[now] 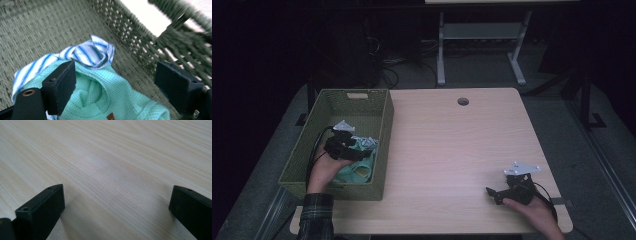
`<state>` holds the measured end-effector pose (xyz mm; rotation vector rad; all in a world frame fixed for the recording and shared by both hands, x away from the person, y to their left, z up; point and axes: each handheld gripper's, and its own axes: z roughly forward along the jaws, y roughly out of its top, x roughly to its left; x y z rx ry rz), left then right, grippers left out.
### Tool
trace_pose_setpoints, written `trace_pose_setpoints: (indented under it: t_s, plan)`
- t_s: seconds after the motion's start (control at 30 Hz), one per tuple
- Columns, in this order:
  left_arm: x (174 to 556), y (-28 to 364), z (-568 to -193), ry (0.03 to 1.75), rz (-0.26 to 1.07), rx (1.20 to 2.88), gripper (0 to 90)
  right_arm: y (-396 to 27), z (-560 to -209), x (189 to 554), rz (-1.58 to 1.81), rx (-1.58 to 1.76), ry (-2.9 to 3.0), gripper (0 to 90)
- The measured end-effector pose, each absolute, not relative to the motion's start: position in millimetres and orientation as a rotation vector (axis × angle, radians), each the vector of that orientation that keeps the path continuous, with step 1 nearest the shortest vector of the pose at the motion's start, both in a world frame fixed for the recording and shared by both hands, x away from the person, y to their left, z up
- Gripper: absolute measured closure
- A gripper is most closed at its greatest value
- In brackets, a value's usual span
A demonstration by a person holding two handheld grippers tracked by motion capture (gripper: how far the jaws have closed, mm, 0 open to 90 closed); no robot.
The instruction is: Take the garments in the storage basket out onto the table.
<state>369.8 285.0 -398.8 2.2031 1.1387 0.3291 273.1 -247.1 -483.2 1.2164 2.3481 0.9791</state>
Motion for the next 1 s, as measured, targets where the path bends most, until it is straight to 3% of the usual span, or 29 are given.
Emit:
trace_pose_setpoints:
  t_s: [0.6,0.87,1.0]
  plan:
    - [377.6,273.8,-418.3,1.229,0.264,2.375,17.2,-246.9,-483.1,272.8,0.978,1.223,2.349,0.0]
    - [379.8,273.8,-420.8,1.259,0.225,2.399,23.9,-246.9,-483.1,272.8,0.978,1.223,2.349,0.0]
    - [380.4,274.1,-420.9,1.271,0.203,2.403,31.3,-246.9,-483.1,272.8,0.978,1.222,2.349,0.0]
